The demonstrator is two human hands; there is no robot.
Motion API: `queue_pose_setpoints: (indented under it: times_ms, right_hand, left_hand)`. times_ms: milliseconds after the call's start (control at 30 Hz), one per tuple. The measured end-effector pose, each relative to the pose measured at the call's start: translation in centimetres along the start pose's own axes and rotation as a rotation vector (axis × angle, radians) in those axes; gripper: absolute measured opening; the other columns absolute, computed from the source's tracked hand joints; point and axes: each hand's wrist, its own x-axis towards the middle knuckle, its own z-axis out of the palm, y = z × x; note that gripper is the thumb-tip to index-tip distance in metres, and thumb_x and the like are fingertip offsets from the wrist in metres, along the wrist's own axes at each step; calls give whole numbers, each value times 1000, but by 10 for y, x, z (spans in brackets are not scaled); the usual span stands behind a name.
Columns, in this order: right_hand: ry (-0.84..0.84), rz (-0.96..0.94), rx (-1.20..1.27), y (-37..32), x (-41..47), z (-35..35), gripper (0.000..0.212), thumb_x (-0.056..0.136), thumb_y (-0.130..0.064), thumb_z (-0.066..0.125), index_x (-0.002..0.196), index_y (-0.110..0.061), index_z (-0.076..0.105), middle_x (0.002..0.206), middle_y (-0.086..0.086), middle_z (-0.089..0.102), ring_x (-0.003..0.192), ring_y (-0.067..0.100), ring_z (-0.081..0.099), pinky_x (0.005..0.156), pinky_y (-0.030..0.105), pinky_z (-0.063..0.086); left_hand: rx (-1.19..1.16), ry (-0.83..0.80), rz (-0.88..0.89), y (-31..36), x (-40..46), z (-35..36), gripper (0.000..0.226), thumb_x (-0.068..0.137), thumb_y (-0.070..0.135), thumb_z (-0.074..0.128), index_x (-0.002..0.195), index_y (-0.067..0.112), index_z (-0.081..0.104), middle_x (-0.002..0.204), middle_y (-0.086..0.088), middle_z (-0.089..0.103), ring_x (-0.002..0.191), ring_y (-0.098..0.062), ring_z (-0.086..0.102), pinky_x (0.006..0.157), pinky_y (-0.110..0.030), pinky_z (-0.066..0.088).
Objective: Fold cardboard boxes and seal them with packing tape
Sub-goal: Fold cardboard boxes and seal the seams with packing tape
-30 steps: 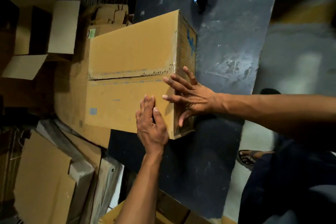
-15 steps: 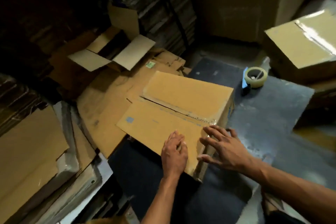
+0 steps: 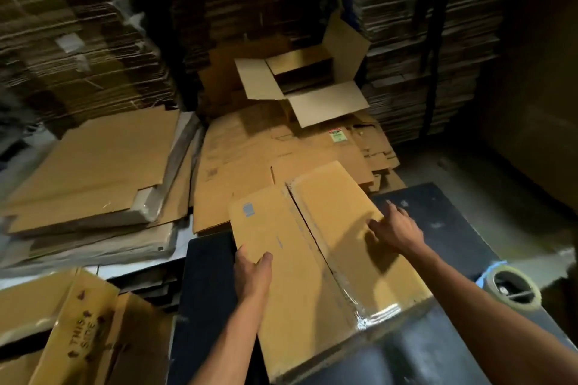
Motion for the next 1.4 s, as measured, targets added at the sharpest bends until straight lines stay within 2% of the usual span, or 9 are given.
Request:
queue_pose_setpoints:
  times_ms: [133, 367, 467, 667, 800, 967, 1100, 1233, 1400]
  right_hand:
    - [-89, -72, -315, -18, -18, 2, 46, 96, -55, 62, 123, -19, 57, 100, -2, 62, 88, 17, 66, 82, 39, 62]
    - [-299, -375, -614, -50, -120, 23, 37, 101, -42, 54, 119, -14, 69, 121, 10, 69, 113, 33, 67, 91, 42, 56]
    - [-426, -332, -480, -60, -100, 11, 55, 95, -62, 53, 104, -11, 72, 103, 8, 75, 96, 28, 74, 87, 40, 61]
    - [-40, -279, -310, -62, 17, -21, 44, 98, -54, 57, 127, -23, 64, 122, 10, 68, 113, 34, 63, 91, 42, 54]
    - [-197, -174, -124, -44, 57, -1, 46, 98, -58, 54, 125, -21, 63, 119, 9, 68, 107, 29, 65, 95, 47, 56]
    - [-115, -114, 22, -17, 43, 14, 46, 100, -56, 53, 125, -22, 71, 101, 4, 63, 101, 29, 65, 83, 37, 52]
    - [-39, -204, 92, 0, 32, 26, 40, 107, -46, 42, 126, -22, 68, 112, 11, 70, 106, 35, 67, 88, 46, 56]
    - [125, -59, 402, 4, 12, 42, 41, 106, -31, 46, 147, -28, 44, 135, 11, 62, 121, 36, 62, 100, 57, 53]
    - [93, 19, 676, -6, -81, 93, 85, 89, -69, 51, 157, -24, 25, 155, 11, 43, 140, 34, 44, 115, 60, 39]
  left_hand:
    - [129, 15, -25, 29, 5, 2, 54, 88, 40, 72, 136, 23, 53, 129, -1, 64, 104, -26, 64, 87, -34, 52]
    - [444, -23, 72, 55, 71, -32, 41, 92, 35, 69, 130, 21, 63, 132, -3, 67, 113, -29, 63, 92, -33, 50]
    - [600, 26, 167, 53, 69, -20, 50, 91, 40, 65, 139, 26, 59, 137, -3, 64, 123, -31, 60, 100, -40, 51]
    - [694, -75, 462, 11, -46, 57, 75, 88, 67, 45, 153, 29, 45, 166, -6, 34, 155, -23, 27, 123, -40, 27]
    - [835, -173, 491, -26, -108, 86, 104, 74, 91, 39, 158, 30, 38, 170, -10, 19, 158, -29, 17, 122, -50, 17]
    - [993, -137, 694, -60, -103, 65, 98, 54, 31, 76, 149, 25, 50, 162, -13, 34, 141, -35, 51, 112, -48, 25]
    - [893, -298, 695, -58, -96, 38, 82, 86, 72, 50, 157, 34, 38, 171, -2, 18, 157, -23, 23, 124, -38, 11]
    - [624, -267, 553, -5, -55, 1, 63, 94, 58, 64, 147, 23, 56, 154, 5, 51, 142, -13, 46, 111, -17, 28]
    - [607, -27, 361, 28, 45, -49, 63, 92, 48, 71, 147, 22, 52, 151, -3, 54, 140, -27, 47, 111, -40, 40]
